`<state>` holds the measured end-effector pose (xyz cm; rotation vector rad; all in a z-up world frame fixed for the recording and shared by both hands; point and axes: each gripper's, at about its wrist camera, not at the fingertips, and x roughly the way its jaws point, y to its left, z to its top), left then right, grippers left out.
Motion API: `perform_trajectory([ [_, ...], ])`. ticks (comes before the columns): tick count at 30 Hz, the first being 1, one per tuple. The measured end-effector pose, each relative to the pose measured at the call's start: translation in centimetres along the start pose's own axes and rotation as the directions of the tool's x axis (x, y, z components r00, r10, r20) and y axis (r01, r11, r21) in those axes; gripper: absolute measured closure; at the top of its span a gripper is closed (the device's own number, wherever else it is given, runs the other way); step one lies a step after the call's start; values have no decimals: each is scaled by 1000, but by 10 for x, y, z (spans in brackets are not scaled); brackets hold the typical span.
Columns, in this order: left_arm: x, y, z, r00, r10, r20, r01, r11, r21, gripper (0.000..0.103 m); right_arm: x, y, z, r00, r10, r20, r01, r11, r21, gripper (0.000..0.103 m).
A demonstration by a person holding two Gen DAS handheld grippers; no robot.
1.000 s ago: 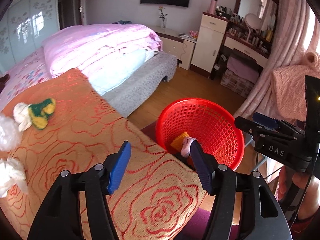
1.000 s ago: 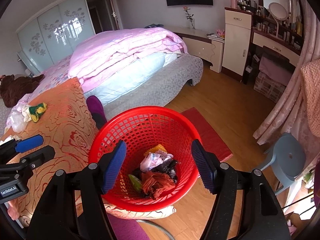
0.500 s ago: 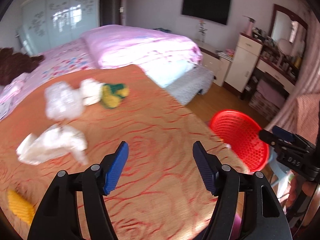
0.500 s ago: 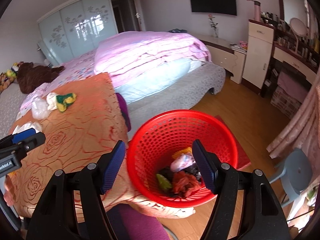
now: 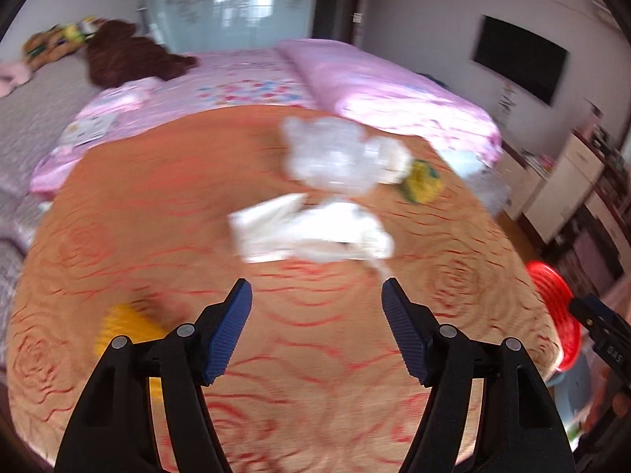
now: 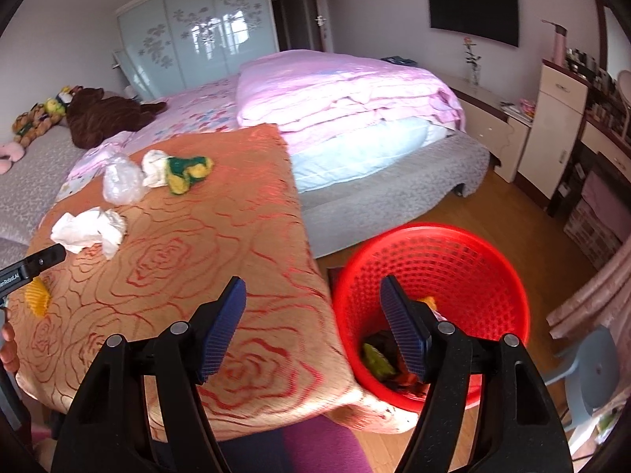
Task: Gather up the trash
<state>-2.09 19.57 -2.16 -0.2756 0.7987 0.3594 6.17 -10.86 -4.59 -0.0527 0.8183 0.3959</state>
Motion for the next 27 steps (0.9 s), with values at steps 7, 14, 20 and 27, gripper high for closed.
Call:
perform_trajectory([
  [7,-17,43,-6,991,136,-7,-136,986,-96,35,5,27,9,998,58,-1,-58,997,-46,35],
  [14,-26,71,-19,964,261,-42,-264,945,-190,34,9,36,5,995,96,-11,-96,994,-48,34],
  [20,-13,69,-28,964,245,-100,-262,942,-211,34,10,33,2,996,93,-16,-94,995,-35,34],
  [27,-6,65,-31,977,197,-80,-208,961,-184,38,11,35,0,995,96,-23,-97,994,-42,34],
])
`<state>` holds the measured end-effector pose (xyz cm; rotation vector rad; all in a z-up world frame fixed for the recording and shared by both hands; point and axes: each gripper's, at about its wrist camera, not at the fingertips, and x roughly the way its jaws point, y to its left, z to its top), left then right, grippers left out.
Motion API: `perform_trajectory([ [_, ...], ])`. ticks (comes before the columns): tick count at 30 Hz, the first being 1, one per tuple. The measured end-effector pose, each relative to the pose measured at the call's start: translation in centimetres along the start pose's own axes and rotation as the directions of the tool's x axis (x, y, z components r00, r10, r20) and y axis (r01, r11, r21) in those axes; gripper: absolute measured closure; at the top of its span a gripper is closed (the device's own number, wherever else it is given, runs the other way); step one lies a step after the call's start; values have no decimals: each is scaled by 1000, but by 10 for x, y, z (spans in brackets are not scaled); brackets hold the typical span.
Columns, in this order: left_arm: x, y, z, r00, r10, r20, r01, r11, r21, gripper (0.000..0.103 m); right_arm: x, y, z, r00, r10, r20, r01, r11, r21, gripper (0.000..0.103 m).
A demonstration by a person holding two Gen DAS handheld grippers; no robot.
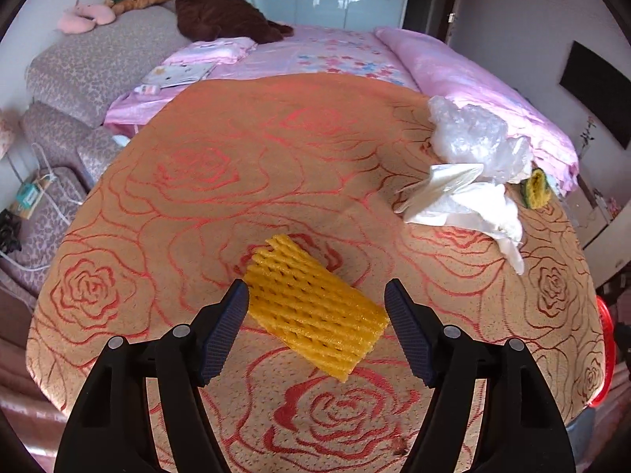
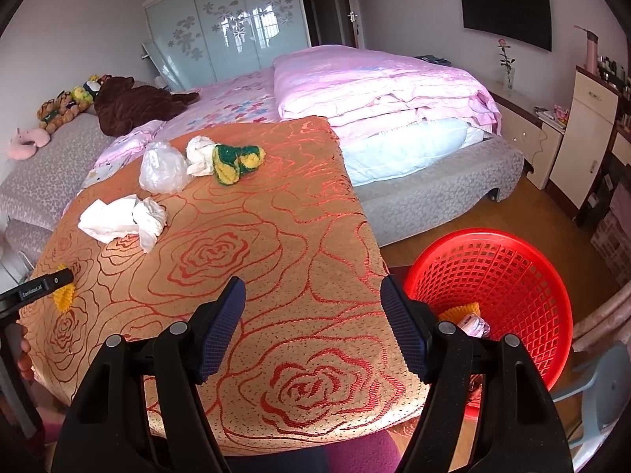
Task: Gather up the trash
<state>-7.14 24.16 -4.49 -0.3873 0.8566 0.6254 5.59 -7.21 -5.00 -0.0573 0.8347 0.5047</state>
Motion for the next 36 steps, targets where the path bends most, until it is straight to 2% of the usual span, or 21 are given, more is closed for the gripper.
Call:
perform_trajectory([
  [2,1,-2,0,1000,-17,9,16,1000,15,45,1,2,0,1000,0,-3,0,1000,-2,34],
  [3,1,-3,0,999,-32,17,31,999,25,54,2,2,0,1000,-1,-5,1,1000,-4,34],
  [7,3,-1,2,996,-83,29,82,996,31,73,3,5,-1,1000,-2,-9,2,1000,-10,34],
  [13,5,7,4,988,-152,34,151,988,9,90,7,16,2,1000,11,-11,-11,999,-37,34],
  [17,4,8,5,985,-169,36,169,986,12,94,14,30,8,999,41,-15,-42,997,-67,34],
  [22,4,4,3,982,-186,32,185,982,29,95,28,55,15,994,100,-40,-104,990,-97,34],
  [31,-7,1,6,973,-223,63,220,974,50,100,50,98,33,987,154,-48,-161,971,-175,34],
  [36,-3,6,9,973,-232,13,232,972,32,100,66,120,40,980,184,-72,-196,955,-222,34],
])
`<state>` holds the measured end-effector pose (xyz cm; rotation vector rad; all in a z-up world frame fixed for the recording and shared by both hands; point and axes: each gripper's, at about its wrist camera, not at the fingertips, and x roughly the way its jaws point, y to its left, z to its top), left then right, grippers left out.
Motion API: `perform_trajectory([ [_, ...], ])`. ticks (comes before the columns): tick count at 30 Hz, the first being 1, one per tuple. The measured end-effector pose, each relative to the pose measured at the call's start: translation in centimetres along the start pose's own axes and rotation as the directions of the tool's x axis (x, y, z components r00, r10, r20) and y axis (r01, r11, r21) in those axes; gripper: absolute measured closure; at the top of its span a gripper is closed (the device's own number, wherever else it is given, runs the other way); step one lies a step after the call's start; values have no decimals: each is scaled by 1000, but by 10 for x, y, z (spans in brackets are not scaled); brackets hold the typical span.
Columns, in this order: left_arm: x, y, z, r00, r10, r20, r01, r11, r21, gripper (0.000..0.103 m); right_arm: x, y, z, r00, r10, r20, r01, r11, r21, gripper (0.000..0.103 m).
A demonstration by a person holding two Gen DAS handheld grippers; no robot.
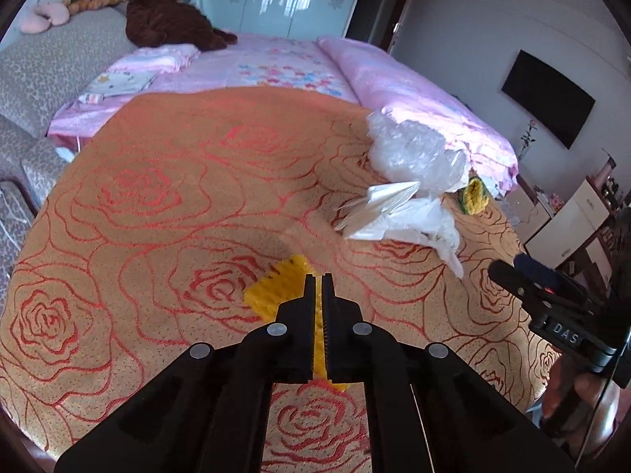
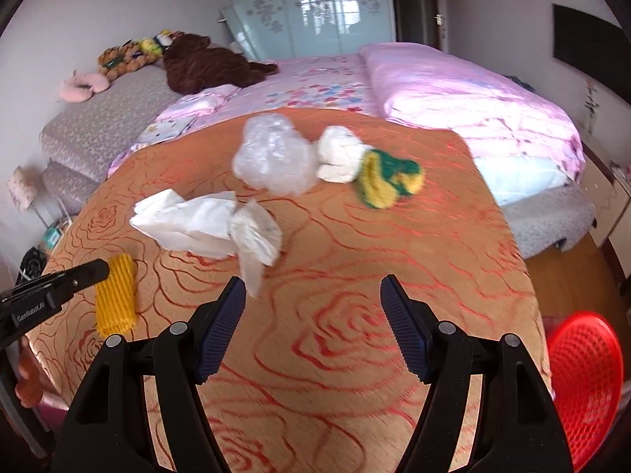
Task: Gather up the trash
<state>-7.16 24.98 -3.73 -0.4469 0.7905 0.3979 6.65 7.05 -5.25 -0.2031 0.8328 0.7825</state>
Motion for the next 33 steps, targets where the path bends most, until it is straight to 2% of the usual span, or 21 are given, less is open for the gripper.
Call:
perform_trajectory([
  [2,-1,2,2,1000,3,-16,-4,1000,-11,92,5,9,4,1000,9,3,-9,999,-35,34],
  [4,-3,3,3,1000,25,-14,-25,1000,-16,62,11,15,9,1000,16,2,-16,998,-61,34],
  [8,-8,-1,3,998,68,-3,-68,998,-4,54,24,25,15,1000,17,-6,-17,994,-110,34],
  [10,-10,-1,2,995,97,-1,-97,995,-8,41,33,26,18,1000,14,-19,-17,993,-117,35],
  [13,-9,-4,1,994,109,-19,-109,994,-3,41,47,26,22,999,17,-46,-23,993,-118,41],
  [15,-7,-6,0,994,104,-38,-104,995,-1,41,56,25,24,997,22,-73,-31,993,-114,54],
  [19,-1,-11,-4,994,88,-64,-89,996,-1,41,62,26,28,995,45,-93,-54,993,-100,73],
  [26,5,-15,-12,995,79,-65,-79,997,5,41,38,12,16,998,29,-60,-32,998,-62,75],
  [29,11,-15,-15,996,42,-75,-43,999,-9,41,25,4,9,999,27,-43,-28,999,-43,75],
  [33,14,-19,-16,998,53,-39,-52,999,14,43,11,-6,0,999,28,-29,-28,1000,-14,75],
])
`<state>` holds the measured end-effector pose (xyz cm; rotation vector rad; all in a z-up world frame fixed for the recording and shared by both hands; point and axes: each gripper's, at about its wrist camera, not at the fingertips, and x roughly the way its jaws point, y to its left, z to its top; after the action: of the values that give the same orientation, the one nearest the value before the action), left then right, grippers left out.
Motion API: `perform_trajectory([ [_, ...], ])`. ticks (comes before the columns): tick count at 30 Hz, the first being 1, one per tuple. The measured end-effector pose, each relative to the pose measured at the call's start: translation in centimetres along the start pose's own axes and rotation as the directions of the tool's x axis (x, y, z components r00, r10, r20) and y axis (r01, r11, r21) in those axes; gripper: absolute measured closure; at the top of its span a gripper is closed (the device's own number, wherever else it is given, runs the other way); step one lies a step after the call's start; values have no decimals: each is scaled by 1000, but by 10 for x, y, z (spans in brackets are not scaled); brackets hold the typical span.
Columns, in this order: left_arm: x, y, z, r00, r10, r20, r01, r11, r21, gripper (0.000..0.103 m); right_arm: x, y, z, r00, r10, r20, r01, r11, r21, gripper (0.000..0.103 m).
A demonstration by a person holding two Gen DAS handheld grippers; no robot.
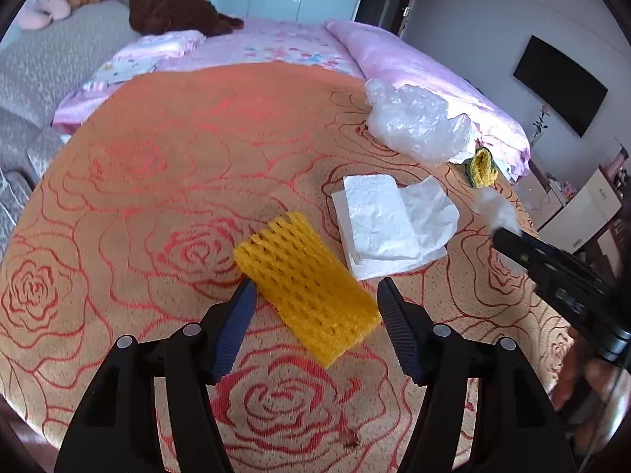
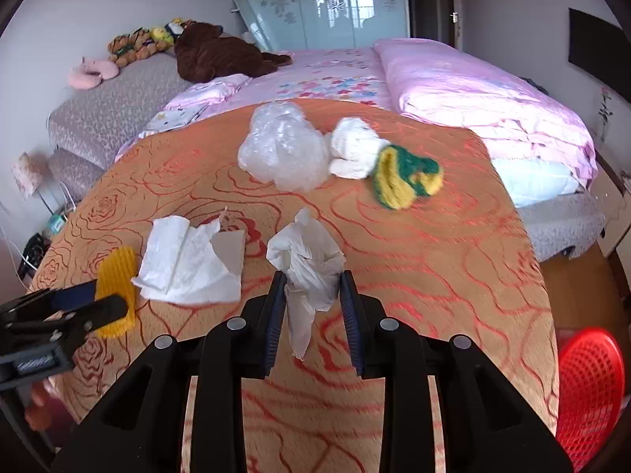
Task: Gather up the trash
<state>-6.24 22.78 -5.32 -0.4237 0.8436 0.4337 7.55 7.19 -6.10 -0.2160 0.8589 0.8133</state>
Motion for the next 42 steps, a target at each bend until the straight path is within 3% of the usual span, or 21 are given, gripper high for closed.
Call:
perform_trajectory([
  [16,-1,10,3,1000,-13,12,13,999,-31,90,-35,-13,-12,999,9,53,-13,997,72,75],
  [30,-31,2,15,992,36,119,-38,999,16,91,-56,-21,-11,994,-21,104,12,996,88,75],
  [42,-40,-17,23,985,15,171,-28,997,74,91,-77,-28,-9,988,-84,132,70,992,109,75],
])
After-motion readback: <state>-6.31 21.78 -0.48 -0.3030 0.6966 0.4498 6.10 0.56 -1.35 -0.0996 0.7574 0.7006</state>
